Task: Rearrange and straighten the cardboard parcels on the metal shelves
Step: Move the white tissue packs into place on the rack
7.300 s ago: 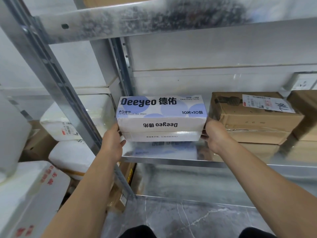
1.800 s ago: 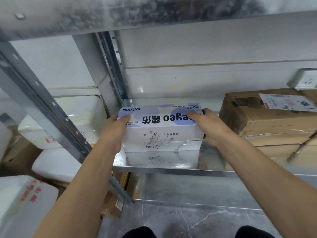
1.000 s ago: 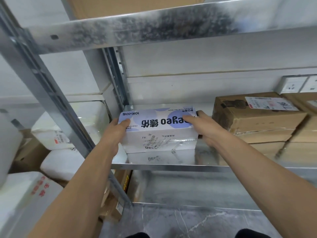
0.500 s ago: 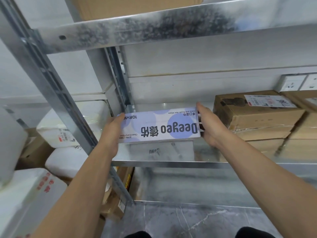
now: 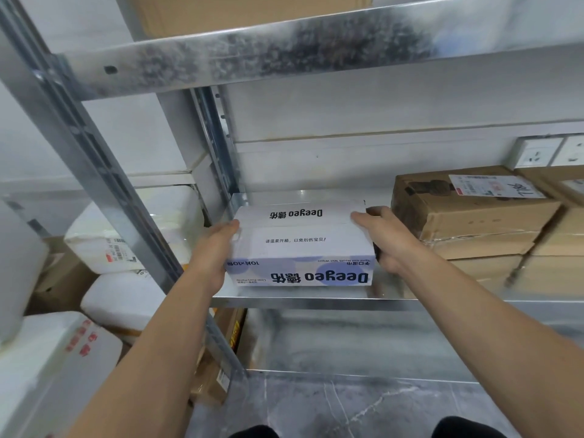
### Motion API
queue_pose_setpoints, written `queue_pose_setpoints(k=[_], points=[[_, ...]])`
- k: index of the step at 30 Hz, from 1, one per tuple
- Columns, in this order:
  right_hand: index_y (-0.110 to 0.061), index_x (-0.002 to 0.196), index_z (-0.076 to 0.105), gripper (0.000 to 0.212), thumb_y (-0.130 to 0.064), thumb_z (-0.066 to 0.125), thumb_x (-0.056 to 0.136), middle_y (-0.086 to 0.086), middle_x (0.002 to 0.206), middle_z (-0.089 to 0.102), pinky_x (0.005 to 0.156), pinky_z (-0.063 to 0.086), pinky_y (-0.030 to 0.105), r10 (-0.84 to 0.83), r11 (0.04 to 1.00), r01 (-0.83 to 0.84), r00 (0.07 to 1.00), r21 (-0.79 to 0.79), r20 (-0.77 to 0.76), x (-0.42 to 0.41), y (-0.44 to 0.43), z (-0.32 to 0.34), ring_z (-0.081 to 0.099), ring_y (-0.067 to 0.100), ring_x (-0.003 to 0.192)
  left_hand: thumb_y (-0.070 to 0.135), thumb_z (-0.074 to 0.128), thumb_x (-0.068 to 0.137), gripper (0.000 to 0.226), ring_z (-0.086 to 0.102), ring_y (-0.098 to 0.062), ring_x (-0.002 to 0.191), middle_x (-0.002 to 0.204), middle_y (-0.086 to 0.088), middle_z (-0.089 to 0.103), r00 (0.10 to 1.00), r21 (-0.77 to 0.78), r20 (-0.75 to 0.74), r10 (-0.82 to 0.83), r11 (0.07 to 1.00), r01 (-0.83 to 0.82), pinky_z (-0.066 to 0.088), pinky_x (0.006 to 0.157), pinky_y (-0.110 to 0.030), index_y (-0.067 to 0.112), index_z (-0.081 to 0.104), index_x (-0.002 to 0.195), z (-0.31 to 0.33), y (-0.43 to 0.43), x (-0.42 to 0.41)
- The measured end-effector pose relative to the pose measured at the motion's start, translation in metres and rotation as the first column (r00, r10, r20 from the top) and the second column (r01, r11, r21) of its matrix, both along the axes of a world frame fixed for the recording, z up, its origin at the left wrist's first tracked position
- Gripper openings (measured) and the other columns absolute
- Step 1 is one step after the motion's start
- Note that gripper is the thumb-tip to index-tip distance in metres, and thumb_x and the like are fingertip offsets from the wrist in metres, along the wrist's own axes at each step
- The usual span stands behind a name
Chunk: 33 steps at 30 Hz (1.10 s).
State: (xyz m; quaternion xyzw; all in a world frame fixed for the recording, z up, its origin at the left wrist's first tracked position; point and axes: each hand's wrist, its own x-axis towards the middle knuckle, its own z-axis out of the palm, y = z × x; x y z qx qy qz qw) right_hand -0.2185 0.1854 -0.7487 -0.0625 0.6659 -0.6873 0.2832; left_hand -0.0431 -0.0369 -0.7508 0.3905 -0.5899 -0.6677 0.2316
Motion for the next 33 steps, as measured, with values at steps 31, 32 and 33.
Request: queue_pose_setpoints(k=[31,32,33], points=[[-0.024,0.122,0.044,0.035,-0.023,0.066,0.094,0.004,0.11,0.066,0.099,0.054,0.055,0.023,0.978,-0.001,0.994,0.207,-0.104,-0.021,-0.032,-0.042,0.067,0.033,0.107,0.021,0.059,0.098,0.016,0.056,-0.014,0.077,0.109,-0.006,0.06,0.967,-0.305,0.203,0.155,0.948,-0.088,0.048,0.051,-0.028,0.019,0.056,0.114,-0.031,-0.017,-0.035],[-0.024,0.121,0.044,0.035,-0.023,0.066,0.095,0.004,0.109,0.066,0.099,0.054,0.055,0.023,0.978,-0.001,0.994,0.21,-0.103,-0.022,-0.032,-0.043,0.067,0.033,0.107,0.022,0.059,0.097,0.016,0.057,-0.016,0.078,0.11,-0.006,0.06,0.964,-0.312,0.211,0.159,0.946,-0.088,0.05,0.055,-0.029,0.021,0.055,0.113,-0.032,-0.017,-0.035],[-0.024,0.121,0.044,0.035,-0.023,0.066,0.094,0.004,0.11,0.066,0.1,0.054,0.055,0.022,0.977,0.0,0.994,0.212,-0.104,-0.023,-0.032,-0.044,0.067,0.033,0.108,0.023,0.059,0.097,0.016,0.058,-0.018,0.081,0.111,-0.006,0.061,0.962,-0.321,0.22,0.161,0.943,-0.085,0.052,0.059,-0.031,0.022,0.055,0.113,-0.033,-0.018,-0.035]])
